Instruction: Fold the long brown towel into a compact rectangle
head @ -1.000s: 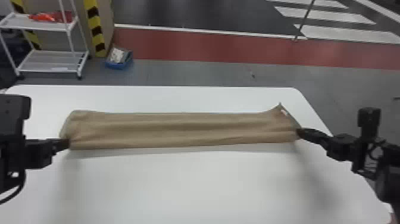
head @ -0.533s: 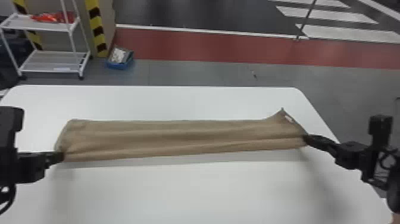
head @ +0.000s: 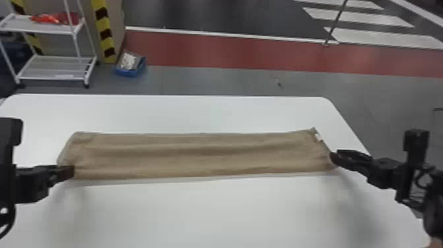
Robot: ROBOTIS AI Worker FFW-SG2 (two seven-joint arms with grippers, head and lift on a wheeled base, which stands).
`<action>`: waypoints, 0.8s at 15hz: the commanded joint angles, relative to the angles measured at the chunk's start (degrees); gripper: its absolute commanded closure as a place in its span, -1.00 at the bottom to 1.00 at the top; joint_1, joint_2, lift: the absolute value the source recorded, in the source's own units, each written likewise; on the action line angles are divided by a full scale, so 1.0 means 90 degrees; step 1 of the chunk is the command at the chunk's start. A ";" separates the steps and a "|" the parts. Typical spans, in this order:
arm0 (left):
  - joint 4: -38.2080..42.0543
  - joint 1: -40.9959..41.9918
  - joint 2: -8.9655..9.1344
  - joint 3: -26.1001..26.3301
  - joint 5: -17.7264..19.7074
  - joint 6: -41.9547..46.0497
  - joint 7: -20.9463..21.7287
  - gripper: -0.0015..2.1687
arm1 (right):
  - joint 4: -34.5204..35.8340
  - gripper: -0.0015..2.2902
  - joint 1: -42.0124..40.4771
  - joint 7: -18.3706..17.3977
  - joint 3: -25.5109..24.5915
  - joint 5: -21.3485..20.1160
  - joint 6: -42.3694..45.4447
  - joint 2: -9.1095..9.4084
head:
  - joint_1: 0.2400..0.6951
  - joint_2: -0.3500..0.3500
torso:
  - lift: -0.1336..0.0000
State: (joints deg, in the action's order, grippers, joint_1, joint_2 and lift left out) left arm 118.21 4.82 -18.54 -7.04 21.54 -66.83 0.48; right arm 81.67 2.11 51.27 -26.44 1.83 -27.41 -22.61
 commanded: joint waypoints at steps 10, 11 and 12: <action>-0.0859 -0.0360 0.0000 -0.0067 0.0009 0.1043 -0.0014 -0.92 | 0.1033 -0.47 0.0283 -0.0198 0.0868 0.0187 -0.0133 0.1125 | 1.00 -0.18 | -0.92; -0.0937 -0.0389 0.0000 -0.0057 -0.0001 0.1043 -0.0024 -0.92 | 0.1023 0.09 0.0371 -0.0208 0.1229 0.0129 -0.0231 0.1223 | 1.00 -0.10 | -0.92; -0.1015 -0.0438 0.0000 -0.0028 -0.0001 0.1062 -0.0024 -0.91 | 0.1013 0.51 0.0469 -0.0267 0.1532 -0.0037 -0.0212 0.1389 | 1.00 -0.03 | -0.92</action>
State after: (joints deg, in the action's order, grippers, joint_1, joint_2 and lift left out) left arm 110.23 1.46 -18.54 -7.63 21.56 -57.54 0.26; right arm 90.90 5.16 49.19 -16.52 3.04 -28.98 -11.91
